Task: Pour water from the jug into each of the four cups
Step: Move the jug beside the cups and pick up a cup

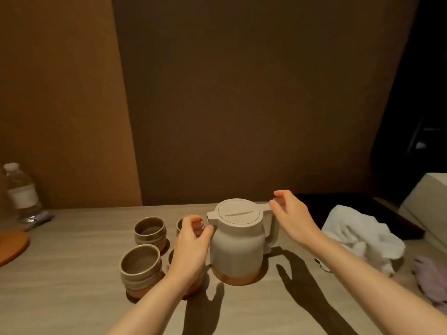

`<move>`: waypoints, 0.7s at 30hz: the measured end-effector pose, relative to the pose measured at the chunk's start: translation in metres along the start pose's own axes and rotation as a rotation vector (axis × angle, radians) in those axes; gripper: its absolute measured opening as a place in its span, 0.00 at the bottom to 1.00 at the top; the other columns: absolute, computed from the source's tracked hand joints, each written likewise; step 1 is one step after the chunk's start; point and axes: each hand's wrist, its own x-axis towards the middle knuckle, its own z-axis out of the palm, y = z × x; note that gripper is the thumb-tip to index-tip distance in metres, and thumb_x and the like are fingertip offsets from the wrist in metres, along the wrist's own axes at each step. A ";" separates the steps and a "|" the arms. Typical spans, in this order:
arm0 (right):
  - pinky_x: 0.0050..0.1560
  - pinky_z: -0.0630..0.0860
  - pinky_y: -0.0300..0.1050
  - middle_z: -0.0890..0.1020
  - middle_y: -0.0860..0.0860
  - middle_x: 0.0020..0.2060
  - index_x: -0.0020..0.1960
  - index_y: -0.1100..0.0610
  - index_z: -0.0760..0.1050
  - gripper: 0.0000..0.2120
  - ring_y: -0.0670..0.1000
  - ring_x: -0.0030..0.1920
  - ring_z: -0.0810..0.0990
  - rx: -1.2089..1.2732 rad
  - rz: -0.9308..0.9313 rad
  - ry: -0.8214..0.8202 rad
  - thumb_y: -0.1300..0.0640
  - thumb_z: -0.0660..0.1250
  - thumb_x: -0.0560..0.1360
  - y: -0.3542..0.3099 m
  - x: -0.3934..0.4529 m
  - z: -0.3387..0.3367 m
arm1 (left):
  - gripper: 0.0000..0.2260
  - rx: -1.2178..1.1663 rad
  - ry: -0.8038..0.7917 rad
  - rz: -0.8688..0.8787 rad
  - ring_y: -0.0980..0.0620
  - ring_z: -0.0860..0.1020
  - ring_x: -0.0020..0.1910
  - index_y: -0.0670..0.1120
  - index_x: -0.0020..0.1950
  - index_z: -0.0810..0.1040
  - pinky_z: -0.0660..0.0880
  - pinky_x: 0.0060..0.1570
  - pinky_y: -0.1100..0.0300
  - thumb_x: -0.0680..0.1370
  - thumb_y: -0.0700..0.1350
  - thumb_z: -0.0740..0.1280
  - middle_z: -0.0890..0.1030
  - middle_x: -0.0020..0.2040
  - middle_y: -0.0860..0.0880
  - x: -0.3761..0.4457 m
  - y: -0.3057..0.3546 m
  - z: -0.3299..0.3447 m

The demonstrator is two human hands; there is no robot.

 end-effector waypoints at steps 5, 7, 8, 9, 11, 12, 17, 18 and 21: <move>0.57 0.67 0.42 0.75 0.56 0.68 0.74 0.58 0.64 0.23 0.54 0.66 0.73 0.071 0.121 0.011 0.49 0.58 0.82 0.014 -0.002 -0.003 | 0.32 -0.212 -0.154 -0.264 0.44 0.64 0.71 0.52 0.75 0.57 0.65 0.65 0.48 0.75 0.58 0.66 0.64 0.74 0.48 0.002 0.002 0.021; 0.56 0.66 0.42 0.74 0.56 0.68 0.74 0.58 0.63 0.25 0.54 0.66 0.73 0.104 0.164 -0.006 0.47 0.57 0.82 0.020 0.001 0.002 | 0.35 -0.266 -0.124 -0.301 0.44 0.63 0.72 0.51 0.76 0.56 0.63 0.67 0.46 0.74 0.58 0.67 0.63 0.75 0.47 0.008 0.001 0.028; 0.55 0.66 0.42 0.74 0.55 0.68 0.75 0.58 0.63 0.26 0.53 0.65 0.73 0.119 0.180 -0.012 0.46 0.57 0.82 0.021 0.002 0.005 | 0.36 -0.286 -0.111 -0.318 0.43 0.62 0.73 0.51 0.76 0.54 0.62 0.68 0.45 0.74 0.58 0.67 0.62 0.76 0.47 0.011 0.001 0.032; 0.55 0.66 0.42 0.74 0.55 0.68 0.75 0.58 0.63 0.26 0.53 0.65 0.73 0.141 0.195 -0.024 0.44 0.57 0.82 0.025 0.005 0.010 | 0.37 -0.290 -0.106 -0.325 0.43 0.61 0.73 0.52 0.77 0.53 0.62 0.68 0.44 0.74 0.59 0.67 0.61 0.76 0.48 0.013 0.000 0.035; 0.56 0.67 0.43 0.74 0.55 0.69 0.75 0.57 0.63 0.28 0.54 0.67 0.72 0.197 0.238 -0.040 0.42 0.56 0.81 0.031 0.011 0.021 | 0.38 -0.287 -0.106 -0.336 0.43 0.60 0.74 0.54 0.77 0.51 0.61 0.68 0.43 0.73 0.61 0.67 0.60 0.77 0.49 0.017 -0.003 0.041; 0.57 0.67 0.44 0.74 0.55 0.69 0.74 0.57 0.64 0.28 0.55 0.68 0.72 0.239 0.265 -0.045 0.41 0.56 0.81 0.033 0.015 0.027 | 0.39 -0.297 -0.102 -0.342 0.43 0.59 0.74 0.55 0.77 0.51 0.60 0.69 0.43 0.73 0.62 0.67 0.59 0.77 0.49 0.017 -0.004 0.044; 0.55 0.69 0.48 0.80 0.47 0.48 0.63 0.54 0.73 0.25 0.50 0.52 0.78 0.471 0.412 -0.014 0.37 0.52 0.80 0.046 0.036 0.048 | 0.42 -0.383 -0.103 -0.435 0.41 0.58 0.74 0.57 0.77 0.49 0.57 0.69 0.40 0.70 0.67 0.66 0.58 0.77 0.50 0.017 -0.012 0.058; 0.53 0.70 0.47 0.81 0.46 0.44 0.57 0.54 0.76 0.24 0.48 0.48 0.79 0.528 0.444 -0.013 0.36 0.52 0.80 0.048 0.038 0.051 | 0.43 -0.382 -0.115 -0.434 0.41 0.57 0.75 0.57 0.78 0.48 0.56 0.69 0.40 0.69 0.67 0.66 0.57 0.78 0.50 0.017 -0.014 0.061; 0.48 0.74 0.46 0.85 0.53 0.39 0.47 0.58 0.82 0.31 0.53 0.44 0.82 0.654 0.474 -0.006 0.35 0.52 0.79 0.054 0.044 0.057 | 0.50 -0.327 -0.133 -0.390 0.42 0.55 0.76 0.57 0.77 0.43 0.55 0.70 0.40 0.64 0.70 0.66 0.53 0.79 0.51 0.016 -0.018 0.069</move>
